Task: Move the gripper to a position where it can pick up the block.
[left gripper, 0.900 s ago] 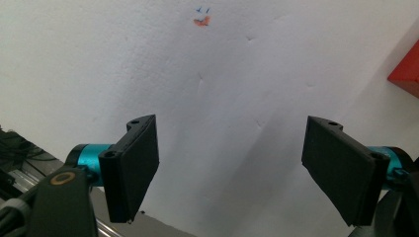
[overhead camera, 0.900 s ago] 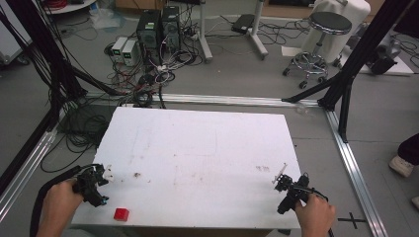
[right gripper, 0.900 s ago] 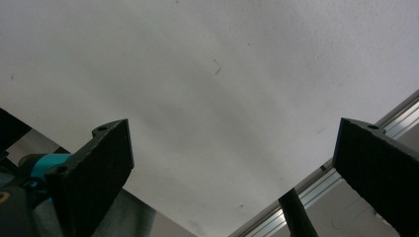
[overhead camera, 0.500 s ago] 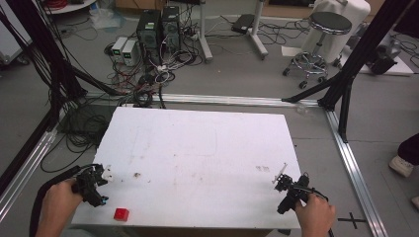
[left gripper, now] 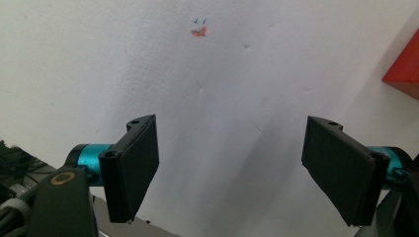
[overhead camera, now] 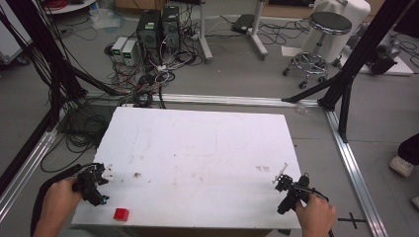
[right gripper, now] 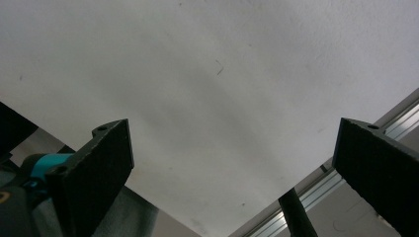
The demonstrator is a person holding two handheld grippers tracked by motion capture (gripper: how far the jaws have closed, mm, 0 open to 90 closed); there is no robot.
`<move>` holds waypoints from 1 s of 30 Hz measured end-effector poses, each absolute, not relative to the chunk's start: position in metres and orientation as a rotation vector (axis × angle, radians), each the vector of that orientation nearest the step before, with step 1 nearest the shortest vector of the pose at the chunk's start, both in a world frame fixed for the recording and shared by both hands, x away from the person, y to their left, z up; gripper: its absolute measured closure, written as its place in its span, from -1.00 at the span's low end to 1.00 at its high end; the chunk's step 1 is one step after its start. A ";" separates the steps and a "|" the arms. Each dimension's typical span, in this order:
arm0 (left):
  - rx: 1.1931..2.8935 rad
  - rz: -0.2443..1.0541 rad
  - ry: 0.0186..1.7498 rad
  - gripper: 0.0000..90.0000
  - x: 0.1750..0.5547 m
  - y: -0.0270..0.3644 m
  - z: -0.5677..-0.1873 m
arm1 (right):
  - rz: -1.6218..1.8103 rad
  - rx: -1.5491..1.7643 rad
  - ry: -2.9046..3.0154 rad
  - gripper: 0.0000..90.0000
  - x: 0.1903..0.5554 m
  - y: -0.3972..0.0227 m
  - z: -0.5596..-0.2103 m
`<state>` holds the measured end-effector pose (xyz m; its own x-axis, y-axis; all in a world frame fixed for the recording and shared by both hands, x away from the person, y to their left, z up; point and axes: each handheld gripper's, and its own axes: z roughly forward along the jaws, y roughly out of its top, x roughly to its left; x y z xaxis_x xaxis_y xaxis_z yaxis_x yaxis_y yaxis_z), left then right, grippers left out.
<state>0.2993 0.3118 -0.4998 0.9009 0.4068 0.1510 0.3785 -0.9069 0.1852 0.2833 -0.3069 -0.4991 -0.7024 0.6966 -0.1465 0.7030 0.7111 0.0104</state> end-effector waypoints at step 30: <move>2.984 0.217 0.114 -0.50 0.293 0.298 -0.484 | -0.046 1.117 2.784 -0.97 0.283 -0.303 -0.495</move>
